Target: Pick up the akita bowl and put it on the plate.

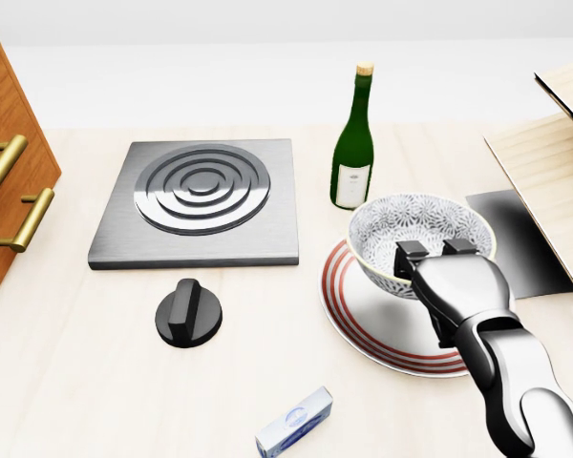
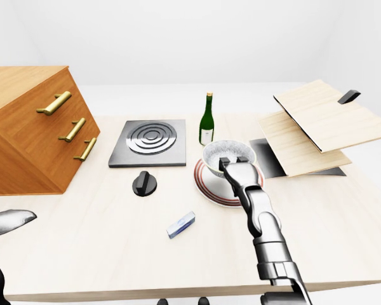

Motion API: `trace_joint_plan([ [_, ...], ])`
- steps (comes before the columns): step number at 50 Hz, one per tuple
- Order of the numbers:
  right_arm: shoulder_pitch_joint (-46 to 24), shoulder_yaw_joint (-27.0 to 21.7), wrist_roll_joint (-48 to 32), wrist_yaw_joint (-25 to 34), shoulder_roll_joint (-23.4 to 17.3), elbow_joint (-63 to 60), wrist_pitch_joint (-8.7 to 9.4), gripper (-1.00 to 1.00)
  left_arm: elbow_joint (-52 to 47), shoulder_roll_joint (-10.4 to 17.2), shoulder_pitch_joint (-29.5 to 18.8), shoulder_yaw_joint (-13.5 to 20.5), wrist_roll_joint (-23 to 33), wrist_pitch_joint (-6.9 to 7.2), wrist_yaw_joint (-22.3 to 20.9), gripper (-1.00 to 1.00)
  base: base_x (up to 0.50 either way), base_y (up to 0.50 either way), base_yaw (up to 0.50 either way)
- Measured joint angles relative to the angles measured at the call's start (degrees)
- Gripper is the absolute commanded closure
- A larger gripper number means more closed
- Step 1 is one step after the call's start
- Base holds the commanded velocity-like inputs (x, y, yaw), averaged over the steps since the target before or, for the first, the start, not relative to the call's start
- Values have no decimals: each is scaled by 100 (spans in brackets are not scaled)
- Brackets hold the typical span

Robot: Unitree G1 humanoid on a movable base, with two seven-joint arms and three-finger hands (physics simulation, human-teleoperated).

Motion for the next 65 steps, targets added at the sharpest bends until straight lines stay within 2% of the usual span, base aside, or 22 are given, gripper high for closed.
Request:
trace_joint_plan([
  [15, -155, 83, 8, -465, -71, 806, 0, 100, 0, 16, 25, -11, -10, 0, 16, -100, 0, 0, 0],
  [16, -178, 85, 5, -507, -73, 872, 0, -26, 0, 19, 28, -13, -12, 0, 18, -100, 0, 0, 0],
  [17, -208, 83, -22, -556, -75, 929, 0, -100, 0, 23, 31, -14, -14, 0, 21, -100, 0, 0, 0],
  [23, -272, 72, -208, -686, -143, 966, 0, -100, 0, 27, 38, -25, -6, 0, 21, -100, 0, 0, 0],
  [28, -183, -11, -268, -433, -172, 497, 0, -100, 0, 9, 40, -32, 17, 0, 2, -100, 0, 0, 0],
  [33, -62, -138, -293, 30, -168, -260, 0, -100, 0, -29, 31, -28, 52, 0, -31, -100, 0, 0, 0],
  [42, 115, -426, -178, 1211, -99, -2001, 0, -100, 0, -136, -2, -12, 150, 0, -116, -100, 0, 0, 0],
  [48, 141, -533, -122, 1650, -58, -2639, 0, -100, 0, -162, -8, -2, 171, 0, -135, -100, 0, 0, 0],
  [65, 171, -586, 54, 1884, 38, -2997, 0, -100, 0, -175, -3, 1, 182, 0, -144, -100, 0, 0, 0],
])
